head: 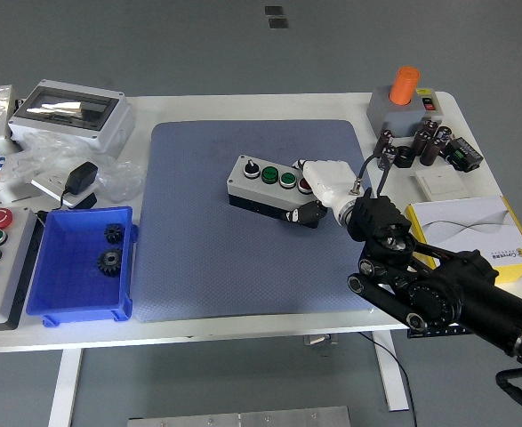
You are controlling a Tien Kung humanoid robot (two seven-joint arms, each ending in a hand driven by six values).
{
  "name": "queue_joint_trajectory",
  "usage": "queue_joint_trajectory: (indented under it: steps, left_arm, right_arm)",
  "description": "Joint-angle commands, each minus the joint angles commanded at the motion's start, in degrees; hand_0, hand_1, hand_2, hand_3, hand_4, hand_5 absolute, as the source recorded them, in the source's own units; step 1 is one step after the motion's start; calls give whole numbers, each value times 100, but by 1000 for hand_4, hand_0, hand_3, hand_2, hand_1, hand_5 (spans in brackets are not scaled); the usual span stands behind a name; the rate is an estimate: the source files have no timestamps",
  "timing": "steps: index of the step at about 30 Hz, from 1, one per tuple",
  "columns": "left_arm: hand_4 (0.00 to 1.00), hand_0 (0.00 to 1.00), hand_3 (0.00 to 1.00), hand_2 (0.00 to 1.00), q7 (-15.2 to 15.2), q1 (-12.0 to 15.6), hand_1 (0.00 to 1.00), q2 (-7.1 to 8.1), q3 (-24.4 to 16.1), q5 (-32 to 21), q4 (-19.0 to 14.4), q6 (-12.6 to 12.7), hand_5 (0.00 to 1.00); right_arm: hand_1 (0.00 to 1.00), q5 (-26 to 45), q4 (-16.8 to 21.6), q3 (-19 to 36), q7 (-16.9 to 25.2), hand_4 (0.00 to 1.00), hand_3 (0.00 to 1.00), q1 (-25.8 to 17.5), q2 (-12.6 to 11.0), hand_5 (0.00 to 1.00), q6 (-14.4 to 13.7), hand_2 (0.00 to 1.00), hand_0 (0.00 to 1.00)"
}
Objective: Pick up the button,place it on the desk,press the button,press the button
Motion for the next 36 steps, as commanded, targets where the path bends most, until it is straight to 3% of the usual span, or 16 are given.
queue_joint_trajectory:
  steps: [1, 2, 7, 8, 12, 15, 23, 25, 26, 31, 32, 36]
  left_arm:
    - [559, 732, 582, 582, -1, 2, 751, -2, 4, -6, 0, 2, 62]
    - [565, 731, 584, 584, -2, 4, 751, -5, 8, -13, 0, 3, 61]
    - [565, 731, 584, 584, -9, 20, 751, -9, 25, -50, 0, 13, 61]
    - [565, 731, 584, 584, -9, 24, 751, -9, 30, -59, 0, 15, 62]
    - [565, 731, 584, 584, -3, 44, 751, -7, 20, -59, 0, 22, 62]
    - [567, 731, 584, 585, -3, 50, 751, -3, 13, -52, 0, 22, 63]
    - [567, 731, 585, 585, -15, 40, 750, 5, 16, -25, 0, 6, 63]
    - [567, 731, 585, 585, -12, 44, 750, 7, 13, -15, 0, 2, 63]
    - [569, 731, 585, 585, -10, 46, 750, 6, 12, -11, 0, 0, 65]
    - [569, 731, 585, 585, -1, 46, 750, 1, 7, -7, 0, -4, 65]
    - [570, 732, 584, 585, 0, 44, 751, 0, 9, -8, 0, -6, 66]
    - [570, 732, 584, 585, -7, 35, 751, -2, -6, 6, 0, -3, 66]
  right_arm:
    - [489, 4, 36, 5, 57, 703, 657, -7, -17, 69, -16, 503, 270]
    - [434, 16, 107, 17, 163, 621, 484, -20, -56, 46, -29, 430, 244]
    - [434, 122, 568, 69, 515, 621, 484, -95, -343, 46, -15, 430, 244]
    - [401, 162, 671, 77, 593, 437, 405, -117, -417, 2, 26, 396, 223]
    - [401, 302, 1179, 16, 1062, 437, 405, -200, -763, 2, 341, 396, 223]
    - [402, 227, 1437, -88, 1399, 424, 400, -231, -855, 2, 431, 396, 220]
    - [422, -95, 1141, -170, 1821, 414, 394, -291, -722, 5, 472, 401, 241]
    - [422, -164, 1054, -157, 1830, 414, 394, -304, -699, 5, 475, 401, 241]
    - [482, -194, 1021, -150, 1824, 407, 396, -310, -692, 9, 484, 431, 320]
    - [482, -234, 941, -124, 1772, 407, 396, -332, -681, 9, 552, 431, 320]
    - [554, -239, 941, -117, 1761, 411, 399, -335, -682, 22, 568, 535, 402]
    - [554, -242, 960, -76, 1711, 411, 399, -345, -680, 22, 683, 535, 402]
